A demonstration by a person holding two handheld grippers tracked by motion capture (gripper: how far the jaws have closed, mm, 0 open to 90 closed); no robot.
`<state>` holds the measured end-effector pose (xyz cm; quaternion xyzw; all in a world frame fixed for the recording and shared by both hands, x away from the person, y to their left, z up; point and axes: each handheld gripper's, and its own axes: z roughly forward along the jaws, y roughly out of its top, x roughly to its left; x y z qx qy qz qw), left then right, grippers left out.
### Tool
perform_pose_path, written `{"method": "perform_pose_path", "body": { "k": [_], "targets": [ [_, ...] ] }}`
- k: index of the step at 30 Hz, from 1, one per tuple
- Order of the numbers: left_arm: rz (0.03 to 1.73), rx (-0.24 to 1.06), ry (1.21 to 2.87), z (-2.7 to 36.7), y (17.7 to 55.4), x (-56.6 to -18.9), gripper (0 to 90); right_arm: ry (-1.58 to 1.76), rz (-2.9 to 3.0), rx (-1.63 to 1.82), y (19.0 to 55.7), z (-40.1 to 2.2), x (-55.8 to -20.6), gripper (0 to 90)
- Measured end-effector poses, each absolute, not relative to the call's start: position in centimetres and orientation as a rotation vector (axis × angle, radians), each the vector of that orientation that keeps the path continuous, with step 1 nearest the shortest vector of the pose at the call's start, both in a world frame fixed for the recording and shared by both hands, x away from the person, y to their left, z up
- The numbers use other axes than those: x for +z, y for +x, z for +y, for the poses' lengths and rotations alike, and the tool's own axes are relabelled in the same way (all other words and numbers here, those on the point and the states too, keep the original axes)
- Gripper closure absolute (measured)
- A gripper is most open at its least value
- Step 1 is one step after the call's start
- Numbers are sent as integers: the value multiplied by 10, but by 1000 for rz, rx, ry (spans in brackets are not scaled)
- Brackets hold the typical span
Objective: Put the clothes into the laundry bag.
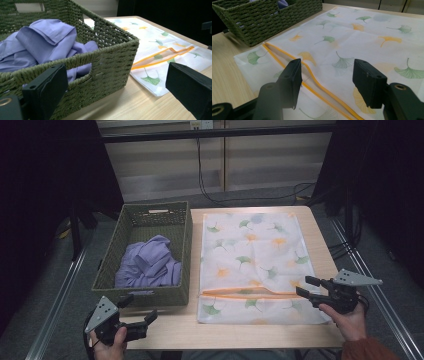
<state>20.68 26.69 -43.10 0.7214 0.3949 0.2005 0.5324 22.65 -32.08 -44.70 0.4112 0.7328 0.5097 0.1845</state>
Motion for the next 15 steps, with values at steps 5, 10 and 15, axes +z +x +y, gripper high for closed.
{"method": "perform_pose_path", "body": {
  "k": [5, 10, 15],
  "targets": [
    [946, 471, 1732, 266, 208, -432, 42, 1157, 2057, 1448, 228, -322, -447, 397],
    [951, 461, 1733, 263, 206, -431, 42, 1151, 2053, 1454, 227, -322, -447, 385],
    [933, 443, 1748, 256, 205, -432, 42, 1149, 2067, 1469, 228, -321, -446, 377]
  ]
}}
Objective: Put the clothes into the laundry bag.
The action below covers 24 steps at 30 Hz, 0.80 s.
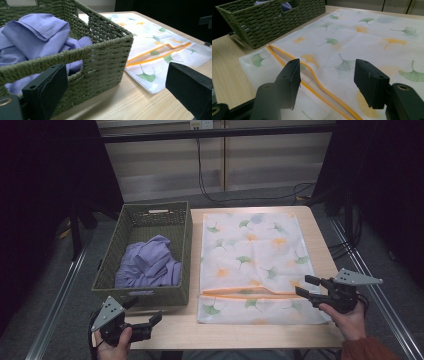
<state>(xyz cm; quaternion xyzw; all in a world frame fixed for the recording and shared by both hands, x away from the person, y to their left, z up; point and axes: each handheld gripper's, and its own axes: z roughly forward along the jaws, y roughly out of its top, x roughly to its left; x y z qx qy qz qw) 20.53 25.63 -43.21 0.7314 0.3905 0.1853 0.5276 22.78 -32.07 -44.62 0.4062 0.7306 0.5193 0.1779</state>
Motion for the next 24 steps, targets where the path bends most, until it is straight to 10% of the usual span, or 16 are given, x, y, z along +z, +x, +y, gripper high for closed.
{"method": "perform_pose_path", "body": {
  "k": [24],
  "targets": [
    [920, 418, 1769, 253, 209, -434, 47, 1079, 2293, 1446, 262, -275, -443, 468]
  ]
}}
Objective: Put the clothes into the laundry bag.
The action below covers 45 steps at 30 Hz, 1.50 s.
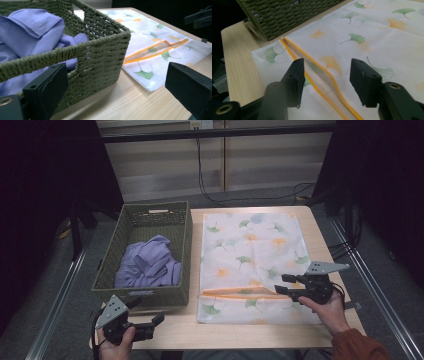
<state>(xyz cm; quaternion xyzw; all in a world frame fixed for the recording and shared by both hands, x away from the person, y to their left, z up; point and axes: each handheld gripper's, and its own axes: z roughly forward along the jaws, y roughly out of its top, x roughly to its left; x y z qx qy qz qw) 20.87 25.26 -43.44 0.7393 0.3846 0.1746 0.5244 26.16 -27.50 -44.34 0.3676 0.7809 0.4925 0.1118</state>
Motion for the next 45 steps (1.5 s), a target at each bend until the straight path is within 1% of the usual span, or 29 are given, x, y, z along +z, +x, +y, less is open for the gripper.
{"method": "perform_pose_path", "body": {
  "k": [8, 13, 17, 25, 26, 35, 36, 37, 38, 40, 45],
  "targets": [
    [920, 422, 1770, 253, 208, -434, 46, 1039, 2365, 1400, 282, -258, -441, 506],
    [917, 434, 1758, 253, 208, -432, 47, 1051, 2408, 1349, 295, -250, -437, 513],
    [921, 436, 1756, 254, 208, -432, 47, 1053, 2428, 1388, 302, -246, -437, 516],
    [911, 421, 1765, 254, 208, -433, 47, 1063, 2525, 1396, 313, -236, -456, 543],
    [907, 421, 1768, 253, 208, -433, 47, 1043, 2544, 1381, 313, -235, -458, 557],
    [913, 415, 1770, 255, 210, -434, 47, 1054, 2577, 1321, 314, -240, -471, 544],
    [911, 411, 1770, 255, 210, -434, 47, 1052, 2584, 1311, 314, -242, -475, 524],
    [909, 410, 1773, 254, 210, -434, 47, 1052, 2584, 1311, 314, -242, -475, 524],
    [914, 416, 1784, 253, 211, -434, 47, 1068, 2594, 1300, 315, -242, -479, 488],
    [910, 392, 1782, 253, 212, -435, 47, 1064, 2604, 1286, 315, -242, -481, 485],
    [910, 399, 1790, 252, 211, -435, 50, 1072, 2634, 1242, 317, -240, -487, 469]
  ]
}}
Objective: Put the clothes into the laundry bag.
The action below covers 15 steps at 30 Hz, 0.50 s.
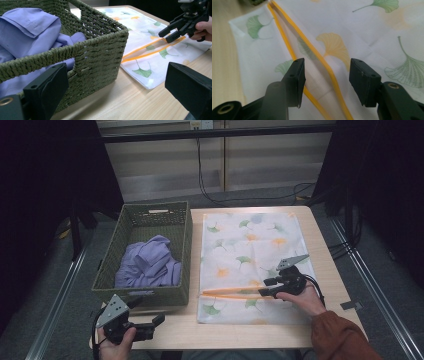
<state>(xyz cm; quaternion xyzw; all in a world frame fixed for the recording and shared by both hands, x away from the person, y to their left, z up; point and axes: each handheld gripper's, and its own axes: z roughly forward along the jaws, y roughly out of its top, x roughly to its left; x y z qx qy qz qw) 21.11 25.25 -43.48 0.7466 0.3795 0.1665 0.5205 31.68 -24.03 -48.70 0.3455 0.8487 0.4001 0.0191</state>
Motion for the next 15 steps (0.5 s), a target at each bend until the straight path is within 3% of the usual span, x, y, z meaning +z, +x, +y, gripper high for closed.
{"method": "perform_pose_path", "body": {
  "k": [5, 7, 8, 15],
  "targets": [
    [911, 410, 1790, 254, 211, -434, 49, 1069, 2648, 1156, 316, -237, -492, 489],
    [909, 410, 1791, 254, 211, -435, 49, 1060, 2646, 1133, 316, -234, -495, 545],
    [910, 403, 1794, 253, 211, -435, 49, 1030, 2642, 1103, 314, -231, -497, 627],
    [893, 405, 1811, 251, 211, -435, 48, 1050, 2605, 1109, 314, -230, -499, 705]
  ]
}}
